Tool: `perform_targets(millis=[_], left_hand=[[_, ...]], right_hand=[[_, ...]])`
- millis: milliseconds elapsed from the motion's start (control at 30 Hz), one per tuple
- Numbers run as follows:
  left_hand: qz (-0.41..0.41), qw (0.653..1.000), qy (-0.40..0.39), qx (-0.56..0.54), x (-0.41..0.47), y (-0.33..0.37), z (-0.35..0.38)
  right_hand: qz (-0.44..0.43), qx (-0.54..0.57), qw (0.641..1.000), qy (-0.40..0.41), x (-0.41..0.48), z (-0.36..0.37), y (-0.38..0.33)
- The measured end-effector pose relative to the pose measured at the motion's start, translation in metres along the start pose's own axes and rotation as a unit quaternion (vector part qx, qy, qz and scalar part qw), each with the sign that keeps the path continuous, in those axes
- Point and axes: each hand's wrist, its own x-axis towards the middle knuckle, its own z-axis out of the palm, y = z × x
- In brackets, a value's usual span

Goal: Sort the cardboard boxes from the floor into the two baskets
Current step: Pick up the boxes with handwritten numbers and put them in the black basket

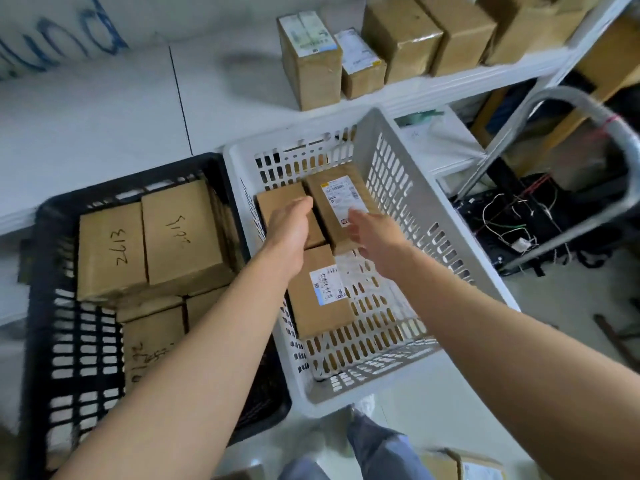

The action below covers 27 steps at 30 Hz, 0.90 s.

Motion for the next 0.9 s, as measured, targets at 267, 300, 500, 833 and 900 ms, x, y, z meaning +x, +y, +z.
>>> perform_targets(millis=[267,300,500,833,900], left_hand=[[0.164,0.97,-0.16,0.08,-0.083,0.036,0.016],[0.173,0.965,-0.179,0.081,-0.096,0.037,0.021],[0.226,0.909,-0.322,0.139,-0.168,0.024,0.073],[0.207,0.806,-0.527,0.175,-0.297,-0.032,0.161],[0.198,0.785,-0.557,0.183,-0.325,-0.048,0.176]], right_hand=[[-0.139,0.232,0.961,0.063,-0.119,-0.04,-0.023],[-0.148,0.248,0.954,0.075,-0.135,-0.046,-0.02],[-0.173,0.289,0.92,0.201,-0.222,-0.094,0.016],[-0.167,0.353,0.814,0.429,-0.36,-0.188,0.111],[-0.157,0.364,0.79,0.468,-0.389,-0.206,0.136]])
